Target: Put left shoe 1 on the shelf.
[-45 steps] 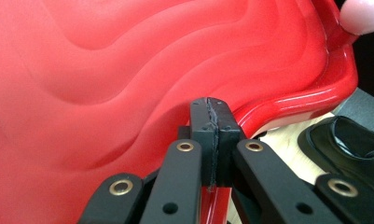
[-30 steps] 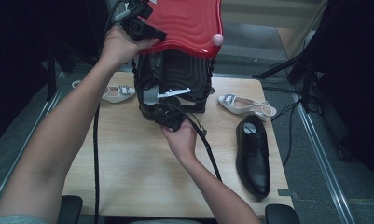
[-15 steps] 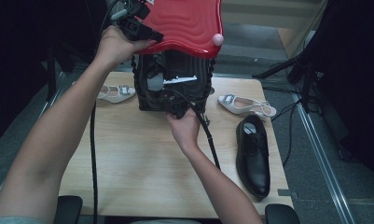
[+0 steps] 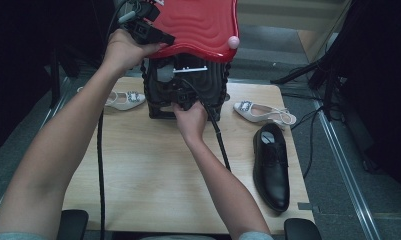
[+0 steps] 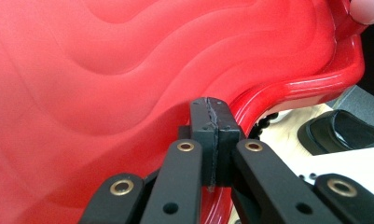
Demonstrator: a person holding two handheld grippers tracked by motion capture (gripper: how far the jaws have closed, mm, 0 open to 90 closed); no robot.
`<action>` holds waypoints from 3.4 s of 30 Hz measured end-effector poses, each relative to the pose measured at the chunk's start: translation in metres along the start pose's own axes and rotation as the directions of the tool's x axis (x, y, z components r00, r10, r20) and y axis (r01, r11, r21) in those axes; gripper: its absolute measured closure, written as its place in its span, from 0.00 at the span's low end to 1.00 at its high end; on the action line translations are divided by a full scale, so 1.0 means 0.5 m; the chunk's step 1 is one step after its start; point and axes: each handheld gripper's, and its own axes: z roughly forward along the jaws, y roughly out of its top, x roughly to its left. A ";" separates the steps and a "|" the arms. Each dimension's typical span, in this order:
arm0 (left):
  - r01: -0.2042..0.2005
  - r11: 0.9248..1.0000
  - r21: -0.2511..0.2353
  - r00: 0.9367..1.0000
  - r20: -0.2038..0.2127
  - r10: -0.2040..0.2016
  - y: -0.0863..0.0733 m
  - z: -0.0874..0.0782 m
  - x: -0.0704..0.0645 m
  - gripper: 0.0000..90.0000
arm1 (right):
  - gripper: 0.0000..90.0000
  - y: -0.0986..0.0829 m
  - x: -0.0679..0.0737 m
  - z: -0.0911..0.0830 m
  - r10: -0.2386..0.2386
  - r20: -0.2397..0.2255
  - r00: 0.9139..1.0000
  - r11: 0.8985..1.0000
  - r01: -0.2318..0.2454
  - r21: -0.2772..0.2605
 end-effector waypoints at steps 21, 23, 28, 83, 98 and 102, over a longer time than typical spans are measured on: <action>0.025 0.999 -0.048 0.999 0.031 -0.023 -0.008 -0.038 -0.014 0.89 | 1.00 -0.052 -0.005 -0.053 -0.058 -0.030 0.998 0.998 0.057 -0.011; 0.023 0.998 -0.056 0.999 0.037 -0.020 -0.011 -0.049 -0.021 0.87 | 1.00 -0.058 -0.010 -0.064 -0.056 -0.032 0.998 0.998 0.056 -0.013; 0.010 0.999 -0.054 0.999 0.050 -0.008 -0.027 -0.070 -0.038 0.82 | 0.99 -0.079 -0.032 -0.090 -0.032 -0.065 0.997 1.000 0.031 -0.003; 0.082 0.991 0.102 0.977 0.191 -0.100 -0.345 0.039 -0.081 0.54 | 0.85 -0.236 -0.175 -0.257 0.040 -0.006 0.999 0.994 -0.039 0.107; 0.091 0.987 0.129 0.972 0.206 -0.116 -0.425 0.078 -0.105 0.54 | 0.81 -0.244 -0.245 -0.336 0.094 0.046 0.995 0.987 -0.099 0.126; 0.084 0.987 0.135 0.971 0.212 -0.112 -0.441 0.085 -0.119 0.54 | 0.81 -0.242 -0.263 -0.355 0.090 0.082 0.993 0.986 -0.100 0.132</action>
